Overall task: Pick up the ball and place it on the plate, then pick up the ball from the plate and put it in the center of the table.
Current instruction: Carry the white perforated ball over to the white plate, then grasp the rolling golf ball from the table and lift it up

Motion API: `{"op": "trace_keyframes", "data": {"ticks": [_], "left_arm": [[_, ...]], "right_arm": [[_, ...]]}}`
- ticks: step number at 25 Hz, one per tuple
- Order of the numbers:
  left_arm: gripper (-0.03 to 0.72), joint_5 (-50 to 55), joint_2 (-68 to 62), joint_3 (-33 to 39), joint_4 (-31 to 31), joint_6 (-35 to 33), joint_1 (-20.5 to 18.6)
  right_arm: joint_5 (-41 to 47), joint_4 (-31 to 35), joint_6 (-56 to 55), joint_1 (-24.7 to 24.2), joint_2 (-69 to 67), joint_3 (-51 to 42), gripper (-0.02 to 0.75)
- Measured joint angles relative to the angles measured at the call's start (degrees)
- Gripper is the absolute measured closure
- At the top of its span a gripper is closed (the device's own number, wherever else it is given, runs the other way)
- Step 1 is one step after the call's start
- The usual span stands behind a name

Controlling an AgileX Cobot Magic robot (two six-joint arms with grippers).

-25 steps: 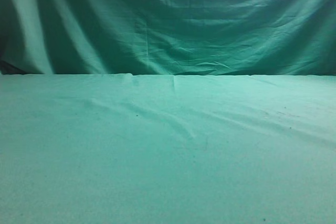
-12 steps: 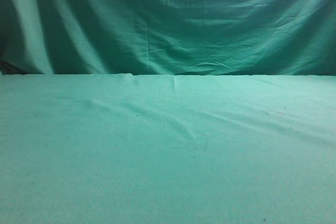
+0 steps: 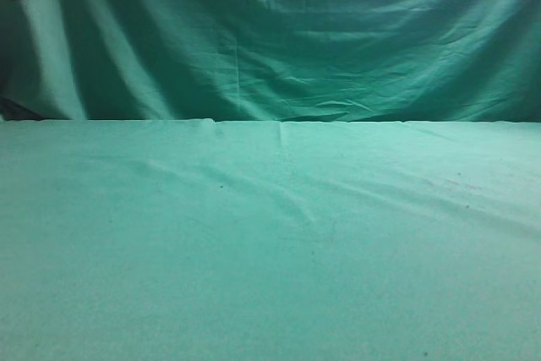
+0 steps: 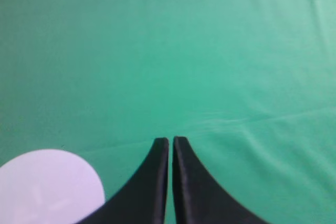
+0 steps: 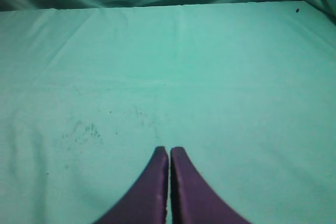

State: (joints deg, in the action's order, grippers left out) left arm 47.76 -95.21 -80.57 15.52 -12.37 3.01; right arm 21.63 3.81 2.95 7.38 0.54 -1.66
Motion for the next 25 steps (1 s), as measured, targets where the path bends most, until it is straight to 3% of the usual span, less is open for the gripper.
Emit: {"op": "trace_keyframes", "data": {"ticks": [7, 11, 14, 20, 25], "left_arm": [[0.688, 1.0, 10.6, 0.0, 3.2, -6.2, 5.5], [0.688, 1.6, 15.9, 0.0, 6.0, -9.0, 6.4], [0.688, 0.0, 20.5, 2.1, 6.2, -10.5, 6.4], [0.688, -7.9, 32.3, 18.8, 6.7, -10.8, 6.4], [0.688, -17.6, 45.9, 34.1, 7.5, -12.2, 6.4]], "right_arm": [[-2.1, 1.3, -0.1, 0.0, 0.0, 0.0, 0.738], [-4.0, 2.1, -0.1, 0.0, 0.0, 0.0, 0.738], [-8.8, 8.3, -0.5, 0.0, 0.0, 0.0, 0.738], [-19.9, 13.4, 0.6, 0.0, 0.0, 0.0, 0.738], [-20.9, 13.7, 6.7, 0.0, 0.0, 2.2, 0.738]]}}
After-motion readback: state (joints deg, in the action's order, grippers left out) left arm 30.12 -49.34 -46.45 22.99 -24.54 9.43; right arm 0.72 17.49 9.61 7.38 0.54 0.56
